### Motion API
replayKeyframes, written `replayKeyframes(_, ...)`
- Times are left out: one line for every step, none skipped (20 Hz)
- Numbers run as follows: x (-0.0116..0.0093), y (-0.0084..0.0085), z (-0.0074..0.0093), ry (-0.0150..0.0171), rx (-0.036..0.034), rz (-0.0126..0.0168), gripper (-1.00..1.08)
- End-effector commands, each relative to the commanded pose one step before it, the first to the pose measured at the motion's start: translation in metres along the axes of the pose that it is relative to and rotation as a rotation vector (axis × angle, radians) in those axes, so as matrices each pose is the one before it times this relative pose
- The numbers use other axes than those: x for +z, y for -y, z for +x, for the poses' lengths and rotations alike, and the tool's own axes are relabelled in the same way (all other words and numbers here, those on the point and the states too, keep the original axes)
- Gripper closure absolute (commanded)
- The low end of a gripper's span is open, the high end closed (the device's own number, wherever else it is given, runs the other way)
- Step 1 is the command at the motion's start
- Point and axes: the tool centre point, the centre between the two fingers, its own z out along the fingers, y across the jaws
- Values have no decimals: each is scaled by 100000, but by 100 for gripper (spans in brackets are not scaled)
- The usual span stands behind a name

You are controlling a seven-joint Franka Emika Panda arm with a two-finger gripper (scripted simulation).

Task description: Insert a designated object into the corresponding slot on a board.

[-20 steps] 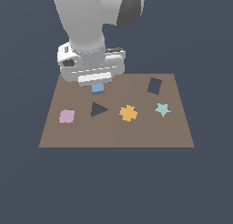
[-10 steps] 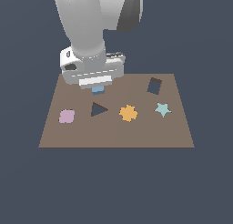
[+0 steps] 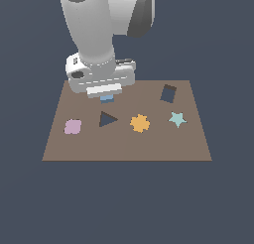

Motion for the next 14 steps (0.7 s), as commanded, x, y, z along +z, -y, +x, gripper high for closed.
replayKeyframes(54,33,31,-17,-29,22,108)
replayKeyframes(0,0,0,0,0,0,108)
replayKeyframes(0,0,0,0,0,0,108)
replayKeyframes(-50,-18,-26,0,0,0,108)
replayKeyframes(-3,-3,0,0,0,0,108)
replayKeyframes(-2,-3,9,6,-80,-26,108)
replayKeyframes(-1,0,31,0,-263,0,108)
replayKeyframes(-2,3,52,-1,-442,-1,108)
replayKeyframes(-3,4,73,-1,-620,-2,108)
replayKeyframes(-4,4,94,-1,-795,-2,108)
replayKeyframes(-5,6,115,-1,-973,-3,108)
replayKeyframes(-5,7,136,-1,-1149,-3,108)
replayKeyframes(-6,8,157,-2,-1328,-4,108)
replayKeyframes(-7,10,178,-2,-1508,-4,108)
